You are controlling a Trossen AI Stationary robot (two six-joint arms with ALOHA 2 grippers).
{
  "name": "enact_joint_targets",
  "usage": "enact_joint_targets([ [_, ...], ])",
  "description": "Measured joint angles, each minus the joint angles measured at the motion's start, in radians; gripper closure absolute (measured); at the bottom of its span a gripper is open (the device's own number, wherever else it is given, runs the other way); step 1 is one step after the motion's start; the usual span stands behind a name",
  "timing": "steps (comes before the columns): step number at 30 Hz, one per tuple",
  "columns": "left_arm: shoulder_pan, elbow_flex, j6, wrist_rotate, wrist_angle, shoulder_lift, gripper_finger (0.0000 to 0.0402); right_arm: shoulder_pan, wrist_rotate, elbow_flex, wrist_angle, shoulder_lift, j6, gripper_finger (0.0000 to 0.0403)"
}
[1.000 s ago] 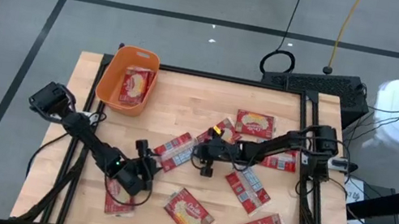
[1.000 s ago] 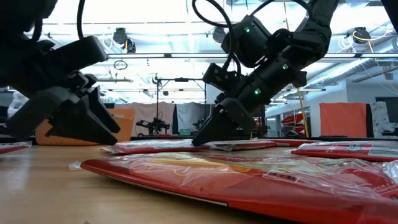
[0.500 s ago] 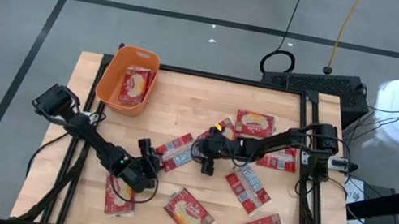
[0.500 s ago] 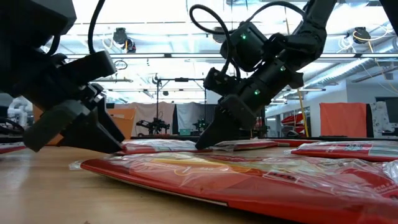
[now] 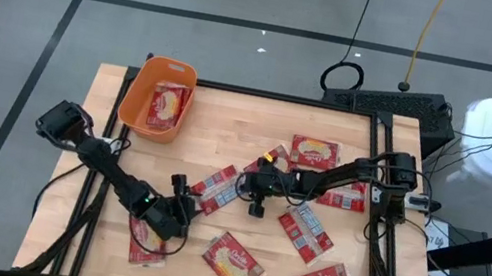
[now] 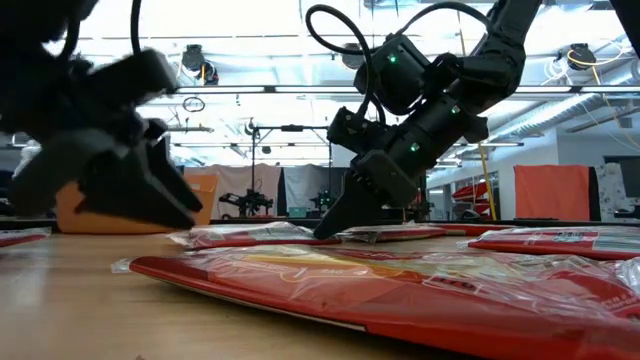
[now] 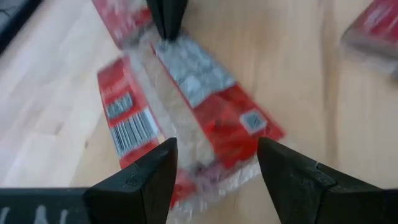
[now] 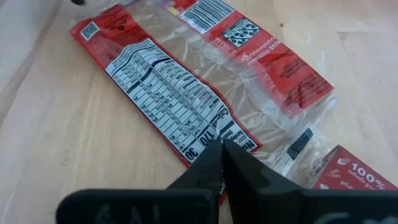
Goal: Sort popcorn bags into baskets
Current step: Put the red popcorn bag into the orange bin
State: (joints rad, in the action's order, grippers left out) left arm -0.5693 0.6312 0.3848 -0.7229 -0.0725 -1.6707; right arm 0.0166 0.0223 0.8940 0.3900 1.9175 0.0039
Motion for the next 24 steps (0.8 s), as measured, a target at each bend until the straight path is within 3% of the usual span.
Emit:
enact_joint_targets([
  [5,-0.014,0.0,-0.039,0.006,0.001,0.028,0.0174,0.0,-0.001,-0.002,0.001,-0.015,0.011,0.04],
  [12,-0.028,0.0,-0.045,0.041,0.124,0.027,0.0174,-0.001,0.01,-0.002,-0.028,-0.081,-0.014,0.0402],
  [18,-0.009,0.002,-0.064,0.076,0.197,0.021,0.0174,-0.008,0.199,-0.002,-0.023,-0.084,-0.018,0.0399],
  [24,0.014,0.003,-0.124,0.077,0.212,0.021,0.0174,-0.043,0.183,-0.002,-0.022,-0.048,-0.023,0.0402],
])
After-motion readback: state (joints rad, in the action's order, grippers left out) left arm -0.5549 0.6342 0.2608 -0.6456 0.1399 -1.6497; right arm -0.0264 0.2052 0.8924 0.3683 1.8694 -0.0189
